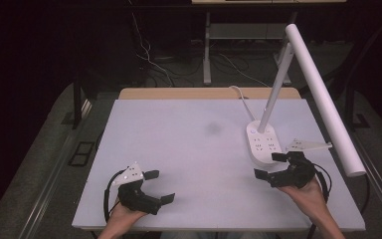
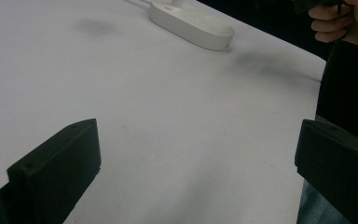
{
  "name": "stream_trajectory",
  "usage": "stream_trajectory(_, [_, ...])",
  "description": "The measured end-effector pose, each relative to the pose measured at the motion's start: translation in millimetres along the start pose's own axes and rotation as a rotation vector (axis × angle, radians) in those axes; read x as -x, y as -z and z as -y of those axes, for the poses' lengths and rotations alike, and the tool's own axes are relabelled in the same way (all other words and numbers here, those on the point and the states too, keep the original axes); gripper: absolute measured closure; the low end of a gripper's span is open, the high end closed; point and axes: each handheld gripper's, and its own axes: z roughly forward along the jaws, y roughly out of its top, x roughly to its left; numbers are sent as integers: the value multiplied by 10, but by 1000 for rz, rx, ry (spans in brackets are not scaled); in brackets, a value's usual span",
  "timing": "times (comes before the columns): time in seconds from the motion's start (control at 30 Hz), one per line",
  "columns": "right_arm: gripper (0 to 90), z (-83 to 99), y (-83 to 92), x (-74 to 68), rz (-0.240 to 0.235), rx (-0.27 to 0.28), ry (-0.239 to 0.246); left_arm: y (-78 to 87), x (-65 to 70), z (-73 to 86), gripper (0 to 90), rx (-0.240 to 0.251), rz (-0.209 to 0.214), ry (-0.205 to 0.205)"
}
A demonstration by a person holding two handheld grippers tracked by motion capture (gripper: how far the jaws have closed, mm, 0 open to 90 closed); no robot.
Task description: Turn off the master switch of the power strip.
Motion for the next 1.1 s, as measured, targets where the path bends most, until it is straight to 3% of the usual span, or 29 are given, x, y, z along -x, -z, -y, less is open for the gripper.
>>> stream_trajectory(1.1, [3, -328, -171, 10, 13, -44, 25, -3, 5, 3, 0, 2, -1, 6])
